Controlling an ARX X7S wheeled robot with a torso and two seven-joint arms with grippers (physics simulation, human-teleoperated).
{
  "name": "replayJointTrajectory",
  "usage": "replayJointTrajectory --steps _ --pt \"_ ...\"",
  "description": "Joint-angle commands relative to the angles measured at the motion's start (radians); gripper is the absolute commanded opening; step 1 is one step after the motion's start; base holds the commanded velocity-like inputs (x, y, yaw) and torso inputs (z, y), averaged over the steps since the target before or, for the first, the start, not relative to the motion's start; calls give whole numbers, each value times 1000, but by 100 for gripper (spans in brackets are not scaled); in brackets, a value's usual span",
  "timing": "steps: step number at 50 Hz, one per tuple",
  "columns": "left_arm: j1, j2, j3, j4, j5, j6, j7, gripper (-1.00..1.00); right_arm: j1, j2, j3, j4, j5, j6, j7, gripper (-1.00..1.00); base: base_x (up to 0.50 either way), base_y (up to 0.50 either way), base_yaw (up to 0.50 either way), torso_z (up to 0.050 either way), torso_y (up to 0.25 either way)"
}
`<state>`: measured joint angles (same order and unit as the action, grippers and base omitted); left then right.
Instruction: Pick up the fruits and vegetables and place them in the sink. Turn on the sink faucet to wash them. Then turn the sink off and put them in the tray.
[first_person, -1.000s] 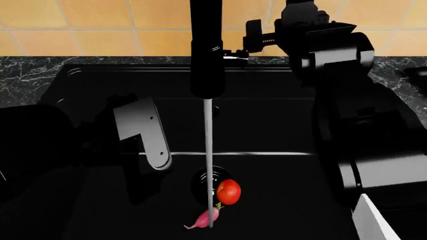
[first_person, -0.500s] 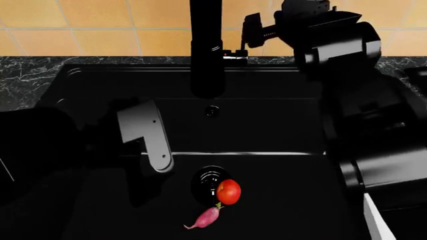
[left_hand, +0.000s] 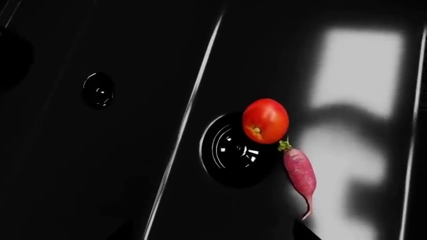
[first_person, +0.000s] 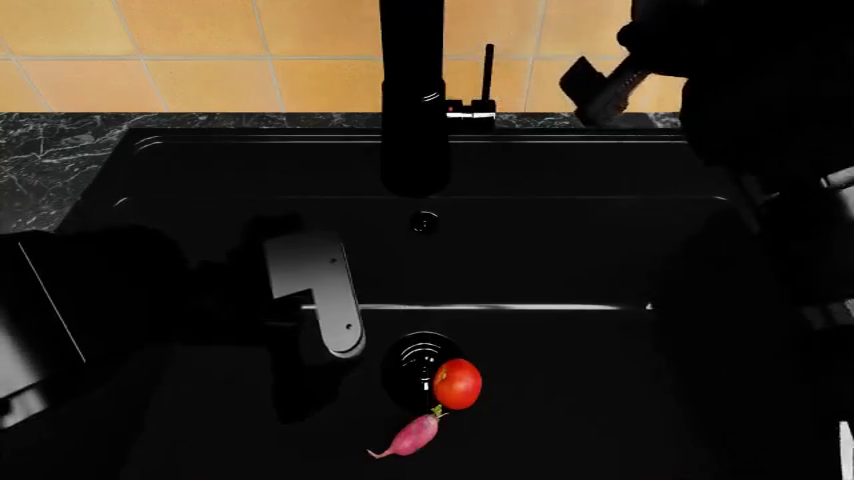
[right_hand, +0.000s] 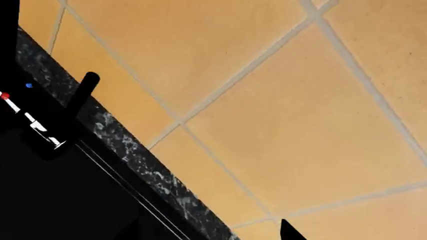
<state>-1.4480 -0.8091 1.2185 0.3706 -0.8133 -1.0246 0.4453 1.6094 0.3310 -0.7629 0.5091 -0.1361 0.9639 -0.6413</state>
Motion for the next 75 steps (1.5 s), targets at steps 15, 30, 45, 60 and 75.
replayJointTrajectory --steps 15,30,45,60,75 --pt "16 108 52 -116 43 27 39 100 -23 254 -277 -656 -52 277 -401 100 0 0 0 0 0" --pt "57 190 62 -240 44 138 138 100 -22 258 -270 -656 -66 307 -379 100 0 0 0 0 0" --pt "64 212 34 -301 -66 127 248 100 -11 253 -294 -624 -75 310 -376 100 0 0 0 0 0" --pt "84 296 66 -456 -93 71 290 100 -10 257 -300 -627 -79 322 -373 100 0 0 0 0 0" --pt "92 383 160 -562 -11 74 321 100 -19 259 -291 -627 -77 322 -364 100 0 0 0 0 0"
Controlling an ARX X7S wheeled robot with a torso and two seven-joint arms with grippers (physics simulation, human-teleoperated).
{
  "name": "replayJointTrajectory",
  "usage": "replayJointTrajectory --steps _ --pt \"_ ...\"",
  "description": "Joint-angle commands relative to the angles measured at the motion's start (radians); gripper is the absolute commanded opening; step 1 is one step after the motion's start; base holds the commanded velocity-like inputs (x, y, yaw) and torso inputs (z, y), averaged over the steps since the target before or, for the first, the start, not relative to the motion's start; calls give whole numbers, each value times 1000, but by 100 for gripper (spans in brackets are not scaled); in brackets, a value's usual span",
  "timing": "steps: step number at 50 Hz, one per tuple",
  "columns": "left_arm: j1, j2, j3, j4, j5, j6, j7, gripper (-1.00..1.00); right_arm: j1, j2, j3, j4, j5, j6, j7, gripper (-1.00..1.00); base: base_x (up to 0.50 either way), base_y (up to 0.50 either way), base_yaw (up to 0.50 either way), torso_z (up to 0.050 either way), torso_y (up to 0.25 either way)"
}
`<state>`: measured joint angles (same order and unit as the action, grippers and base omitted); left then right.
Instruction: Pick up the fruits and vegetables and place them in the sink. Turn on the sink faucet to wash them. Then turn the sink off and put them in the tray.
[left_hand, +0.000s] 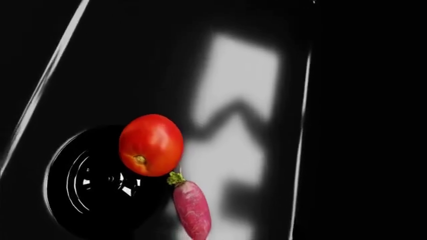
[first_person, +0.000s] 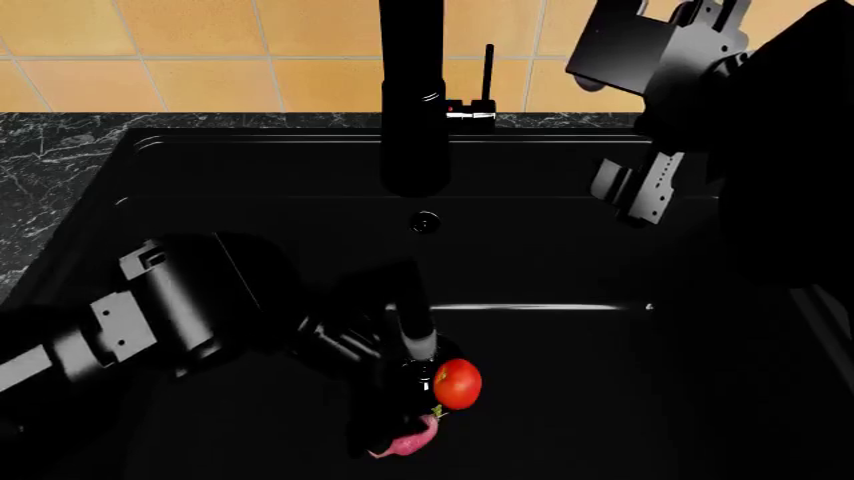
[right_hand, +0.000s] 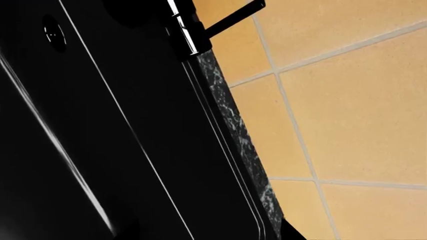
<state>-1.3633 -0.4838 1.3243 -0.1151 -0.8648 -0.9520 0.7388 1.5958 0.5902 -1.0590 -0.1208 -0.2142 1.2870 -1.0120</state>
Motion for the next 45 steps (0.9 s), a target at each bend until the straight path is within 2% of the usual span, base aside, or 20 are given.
replayJointTrajectory --steps 1,15,30,45 --pt "8 63 61 -83 46 3 31 100 -5 -1 6 3 2 -2 7 100 0 0 0 0 0" --pt "28 126 108 -174 96 62 83 100 -19 -5 10 9 6 -2 15 100 0 0 0 0 0" --pt "56 248 174 -374 166 121 148 100 -31 3 17 -4 8 7 19 100 0 0 0 0 0" --pt "94 325 217 -523 217 188 188 100 -42 0 27 -1 14 3 27 100 0 0 0 0 0"
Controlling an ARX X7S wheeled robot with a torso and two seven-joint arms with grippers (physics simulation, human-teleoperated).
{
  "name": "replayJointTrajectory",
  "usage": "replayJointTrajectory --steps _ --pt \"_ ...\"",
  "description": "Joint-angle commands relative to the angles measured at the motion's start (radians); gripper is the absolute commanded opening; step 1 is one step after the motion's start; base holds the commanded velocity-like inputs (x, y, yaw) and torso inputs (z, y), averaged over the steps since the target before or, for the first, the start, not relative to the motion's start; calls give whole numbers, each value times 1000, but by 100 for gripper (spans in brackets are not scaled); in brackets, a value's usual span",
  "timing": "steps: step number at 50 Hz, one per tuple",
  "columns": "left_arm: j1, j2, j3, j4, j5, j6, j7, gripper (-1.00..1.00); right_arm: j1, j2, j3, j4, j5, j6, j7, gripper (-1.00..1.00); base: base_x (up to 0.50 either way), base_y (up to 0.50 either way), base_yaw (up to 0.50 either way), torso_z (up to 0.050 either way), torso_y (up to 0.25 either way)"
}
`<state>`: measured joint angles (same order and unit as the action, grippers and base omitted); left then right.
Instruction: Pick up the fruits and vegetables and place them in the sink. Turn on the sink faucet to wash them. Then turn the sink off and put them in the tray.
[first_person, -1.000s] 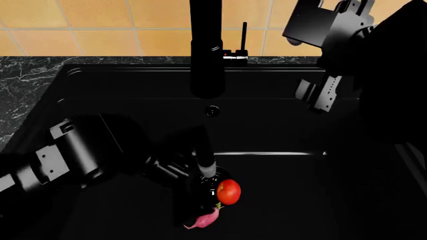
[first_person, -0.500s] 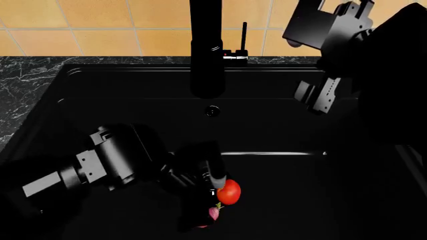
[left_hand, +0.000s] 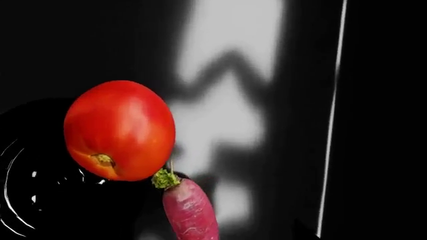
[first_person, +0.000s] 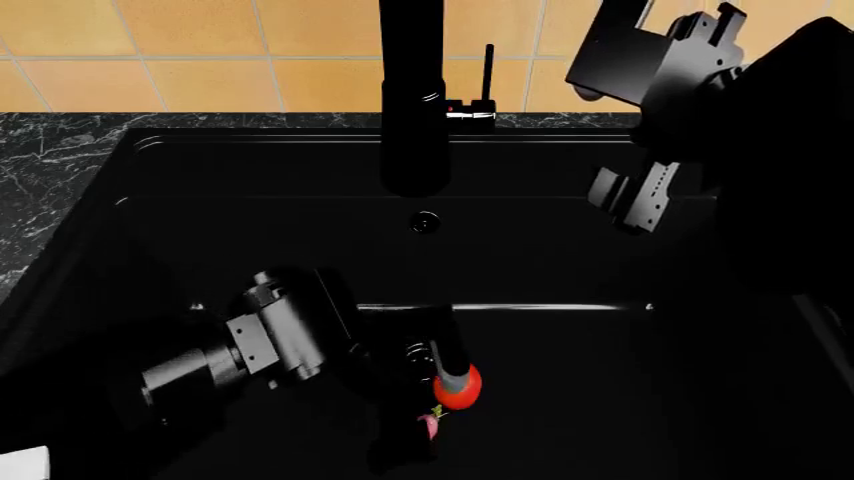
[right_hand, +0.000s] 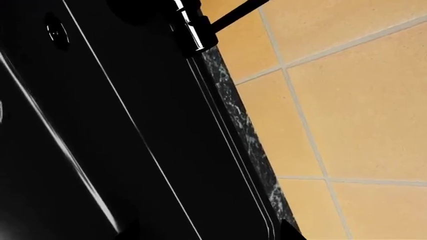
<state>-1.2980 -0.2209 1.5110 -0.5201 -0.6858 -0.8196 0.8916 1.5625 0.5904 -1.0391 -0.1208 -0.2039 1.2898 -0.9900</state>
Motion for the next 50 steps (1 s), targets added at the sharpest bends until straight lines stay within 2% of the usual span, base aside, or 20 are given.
replayJointTrajectory --steps 1,13,21,22,30,38,50 --pt "31 68 31 -132 40 63 39 100 -10 1 8 -3 4 1 5 100 0 0 0 0 0" --pt "68 176 67 -371 90 156 122 100 -10 2 7 -7 6 6 4 100 0 0 0 0 0" --pt "91 219 93 -457 120 189 177 100 -12 1 10 -1 8 3 6 100 0 0 0 0 0" --pt "94 220 94 -459 124 190 184 -100 -11 2 10 -2 8 4 6 100 0 0 0 0 0" --pt "109 219 90 -444 164 187 218 -100 -11 0 10 -3 9 8 7 100 0 0 0 0 0" --pt "108 192 84 -388 164 169 203 -100 -7 0 8 -1 10 7 5 100 0 0 0 0 0" --pt "41 -55 9 116 69 -29 36 -100 25 -6 -32 23 10 3 -23 100 0 0 0 0 0"
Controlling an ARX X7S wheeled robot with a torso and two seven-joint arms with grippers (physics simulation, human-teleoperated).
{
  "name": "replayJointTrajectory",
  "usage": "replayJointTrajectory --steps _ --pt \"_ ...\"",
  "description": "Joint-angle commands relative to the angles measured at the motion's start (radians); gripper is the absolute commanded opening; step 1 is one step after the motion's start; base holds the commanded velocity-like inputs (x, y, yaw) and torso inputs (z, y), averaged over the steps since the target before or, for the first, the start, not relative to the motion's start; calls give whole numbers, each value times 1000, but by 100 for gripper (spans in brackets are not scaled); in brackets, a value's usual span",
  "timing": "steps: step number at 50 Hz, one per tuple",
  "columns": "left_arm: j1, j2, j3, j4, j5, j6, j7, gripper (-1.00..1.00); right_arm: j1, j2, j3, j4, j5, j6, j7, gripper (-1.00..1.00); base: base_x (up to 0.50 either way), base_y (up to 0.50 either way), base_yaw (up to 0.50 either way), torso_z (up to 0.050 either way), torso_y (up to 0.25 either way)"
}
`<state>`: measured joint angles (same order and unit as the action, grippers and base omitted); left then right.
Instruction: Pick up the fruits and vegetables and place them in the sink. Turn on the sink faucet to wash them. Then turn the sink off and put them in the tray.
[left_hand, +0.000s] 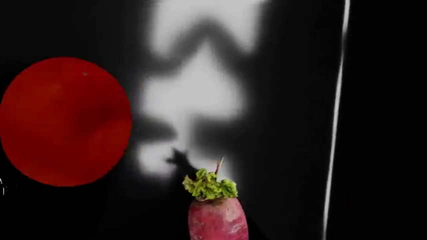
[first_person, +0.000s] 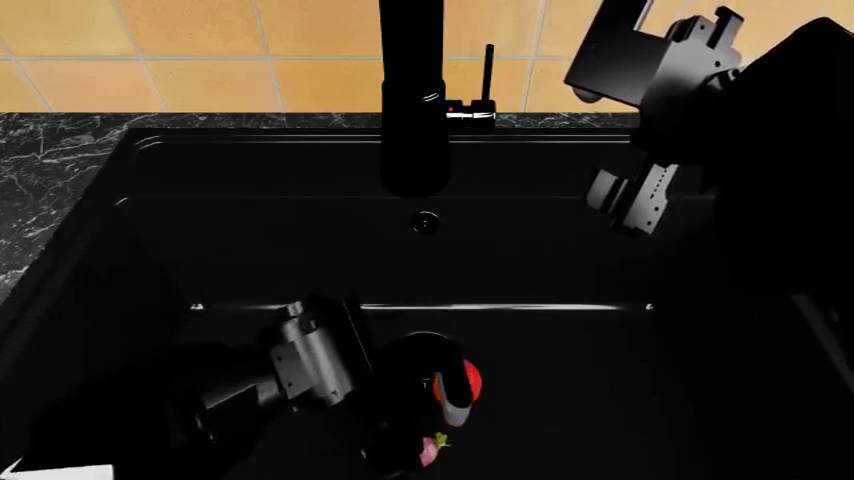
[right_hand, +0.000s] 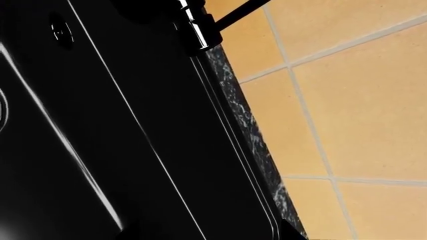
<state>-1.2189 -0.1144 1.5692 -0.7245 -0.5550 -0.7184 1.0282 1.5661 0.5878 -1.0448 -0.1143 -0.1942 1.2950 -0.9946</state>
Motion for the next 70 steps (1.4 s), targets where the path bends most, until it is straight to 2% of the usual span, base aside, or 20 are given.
replayJointTrajectory --steps 1,7,15,30,45,61,70 --pt "-42 -179 -55 351 -69 -142 -111 -100 22 -4 -28 18 0 -1 -19 100 0 0 0 0 0" --pt "-68 -291 -103 517 -115 -203 -174 -100 29 -5 -40 22 0 -2 -26 100 0 0 0 0 0" --pt "-100 -387 -157 642 -150 -264 -253 -100 33 -4 -69 32 1 -20 -38 100 0 0 0 0 0" --pt "-183 -564 -299 897 -277 -413 -382 -100 14 16 -127 28 53 -156 -117 100 0 0 0 0 0" --pt "-257 -605 -382 1005 -354 -497 -445 -100 -61 -29 -116 122 86 -227 -79 100 0 0 0 0 0" --pt "-243 -620 -416 1036 -379 -501 -498 -100 -161 -93 -68 214 135 -301 -18 100 0 0 0 0 0" --pt "-250 -642 -477 1048 -424 -559 -590 -100 -190 -147 -80 312 153 -381 -14 100 0 0 0 0 0"
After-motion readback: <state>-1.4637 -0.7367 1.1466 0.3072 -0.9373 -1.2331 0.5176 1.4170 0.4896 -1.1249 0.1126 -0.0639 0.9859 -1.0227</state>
